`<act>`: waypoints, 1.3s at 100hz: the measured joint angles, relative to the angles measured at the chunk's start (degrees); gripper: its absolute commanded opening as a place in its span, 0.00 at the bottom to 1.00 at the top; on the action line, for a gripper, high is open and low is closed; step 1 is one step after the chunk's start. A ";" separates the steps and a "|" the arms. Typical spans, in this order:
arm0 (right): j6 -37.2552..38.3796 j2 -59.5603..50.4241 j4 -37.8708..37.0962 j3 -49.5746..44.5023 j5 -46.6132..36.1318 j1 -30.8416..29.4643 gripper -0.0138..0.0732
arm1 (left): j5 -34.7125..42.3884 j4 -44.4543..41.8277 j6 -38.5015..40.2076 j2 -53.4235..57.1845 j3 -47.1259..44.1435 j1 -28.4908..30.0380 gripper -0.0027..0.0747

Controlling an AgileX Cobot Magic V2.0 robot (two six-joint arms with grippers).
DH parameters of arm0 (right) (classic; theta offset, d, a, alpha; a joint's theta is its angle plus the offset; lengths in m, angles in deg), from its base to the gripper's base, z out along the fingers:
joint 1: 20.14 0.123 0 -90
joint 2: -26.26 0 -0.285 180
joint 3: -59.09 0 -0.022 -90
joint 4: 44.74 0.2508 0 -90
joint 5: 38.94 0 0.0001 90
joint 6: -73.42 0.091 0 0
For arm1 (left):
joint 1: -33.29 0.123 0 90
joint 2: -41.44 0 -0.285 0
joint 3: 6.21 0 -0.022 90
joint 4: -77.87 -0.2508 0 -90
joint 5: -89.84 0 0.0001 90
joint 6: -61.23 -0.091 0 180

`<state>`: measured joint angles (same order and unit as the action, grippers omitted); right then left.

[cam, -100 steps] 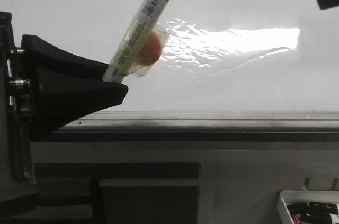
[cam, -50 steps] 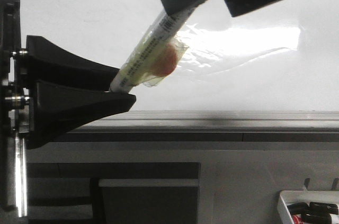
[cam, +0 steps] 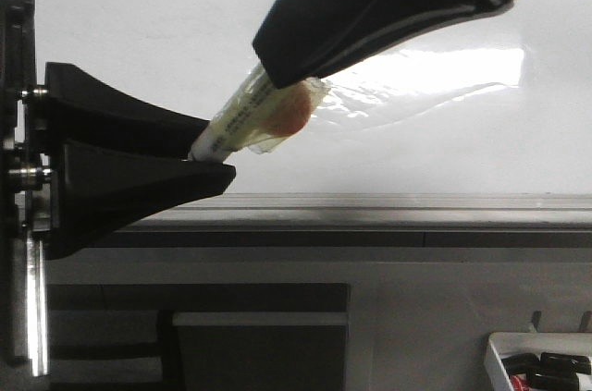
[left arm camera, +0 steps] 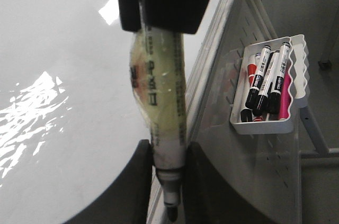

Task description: Write number 4 on whiteboard

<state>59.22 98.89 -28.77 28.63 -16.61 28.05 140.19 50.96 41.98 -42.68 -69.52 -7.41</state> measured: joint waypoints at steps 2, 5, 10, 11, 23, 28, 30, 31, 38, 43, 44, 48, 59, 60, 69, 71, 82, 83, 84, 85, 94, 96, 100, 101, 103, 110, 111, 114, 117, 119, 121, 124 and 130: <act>0.00 0.00 0.20 0.04 0.00 0.21 0.09 | 0.00 0.00 -0.11 0.00 0.00 0.00 0.01; 0.00 0.00 0.20 0.14 0.00 0.24 0.09 | -0.10 0.00 -0.11 0.00 0.00 0.00 0.01; 0.00 0.00 0.20 0.14 0.00 0.46 0.09 | -0.09 0.00 -0.19 0.00 0.00 0.00 0.01; 0.00 0.00 0.20 0.14 0.00 0.46 0.09 | -0.09 0.00 -0.19 0.00 0.00 0.00 0.01; 0.00 0.00 0.20 0.14 0.00 0.46 0.09 | -0.21 0.00 -0.33 0.00 0.00 0.00 0.03; 0.00 0.00 0.20 0.14 0.00 0.46 0.09 | -0.21 0.00 -0.33 0.00 0.00 0.00 0.09; 0.00 0.00 0.20 0.14 0.00 0.46 0.09 | -0.21 0.00 -0.33 0.00 0.00 0.00 0.11; 0.00 0.00 0.20 0.14 0.00 0.46 0.09 | -0.21 0.00 -0.33 0.00 0.00 0.00 0.13; 0.00 0.00 0.20 0.14 0.00 0.46 0.09 | -0.21 0.12 -0.48 0.00 0.00 0.00 0.26; 0.00 0.00 0.20 0.14 0.00 0.46 0.09 | -0.36 1.61 -0.47 0.00 0.00 0.00 0.39; 0.00 0.00 0.20 0.14 0.00 0.46 0.09 | -0.47 2.26 -0.47 0.00 0.00 0.00 0.42; 0.00 0.00 0.20 0.14 -0.40 0.46 0.09 | -0.60 4.91 -0.47 0.00 0.00 0.00 0.49; 0.00 0.13 0.07 0.17 -1.98 0.46 0.09 | -1.57 15.24 -0.47 0.23 -0.35 0.00 0.57; 0.00 0.13 0.07 0.17 -2.14 0.46 0.09 | -1.51 16.36 -0.47 0.21 -0.48 0.00 0.56; 0.00 0.13 0.07 0.67 -3.65 0.46 0.09 | -1.85 21.09 -0.47 2.96 -1.88 0.00 0.55; 0.00 0.13 0.07 0.85 -3.64 0.46 0.09 | -1.85 21.51 -0.47 3.93 -2.30 0.00 0.55; 0.00 0.13 0.07 2.82 -3.53 0.46 0.09 | -1.83 24.96 -0.47 10.80 -4.85 0.00 0.55; 0.00 0.13 0.07 3.11 -3.53 0.46 0.09 | -1.83 25.53 -0.47 11.30 -5.20 0.00 0.55; 0.00 0.13 0.07 3.25 -3.65 0.46 0.09 | -1.83 25.85 -0.47 12.28 -5.37 0.00 0.55; 0.00 0.23 0.07 3.40 -3.76 0.46 0.09 | -1.83 26.17 -0.47 12.79 -5.72 0.00 0.55; 0.00 0.15 -0.04 4.97 -6.30 0.46 0.09 | -1.83 31.29 -0.47 19.44 -7.72 0.00 0.55; 0.00 0.15 -0.18 5.13 -6.75 0.46 0.09 | -1.83 32.52 -0.47 20.97 -8.15 0.00 0.55; 0.00 0.15 -1.24 5.55 -7.39 0.46 0.09 | -1.83 34.78 -0.47 23.88 -8.82 0.00 0.55; 0.00 0.15 -1.46 5.53 -7.57 0.46 0.09 | -1.83 35.12 -0.47 24.35 -8.83 0.00 0.55; 0.00 0.26 -2.04 5.66 -7.75 0.46 0.09 | -1.97 35.99 -0.47 25.68 -9.11 0.00 0.55; -0.03 0.79 -3.07 6.19 -7.52 -0.25 0.09 | -2.38 37.78 -0.47 29.62 -9.22 0.00 0.55; -0.03 1.02 -3.09 6.35 -7.50 -0.51 0.09 | -2.35 37.95 -0.47 29.95 -9.24 0.00 0.55; -0.03 1.49 -3.24 6.72 -7.04 -1.12 0.09 | -2.49 38.21 -0.47 31.33 -9.24 0.00 0.55; -0.03 2.03 -3.39 7.11 -6.62 -1.88 0.09 | -2.62 38.36 -0.47 32.22 -9.34 0.00 0.55; -0.03 2.48 -3.52 7.42 -6.42 -2.53 0.09 | -2.78 38.52 -0.47 32.73 -9.34 0.00 0.55; -0.03 2.92 -3.68 7.72 -6.40 -3.22 0.09 | -3.14 38.63 -0.47 33.10 -9.34 0.00 0.55; -0.03 3.55 -3.81 8.09 -6.30 -4.19 0.09 | -3.62 38.76 -0.47 33.44 -9.34 0.00 0.55; -0.03 4.97 -3.93 9.34 -6.17 -6.42 0.09 | -4.65 38.90 -0.47 33.55 -9.34 0.00 0.55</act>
<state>59.19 103.86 -32.70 37.97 -22.78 21.63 135.53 89.85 41.51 -9.13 -78.86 -7.41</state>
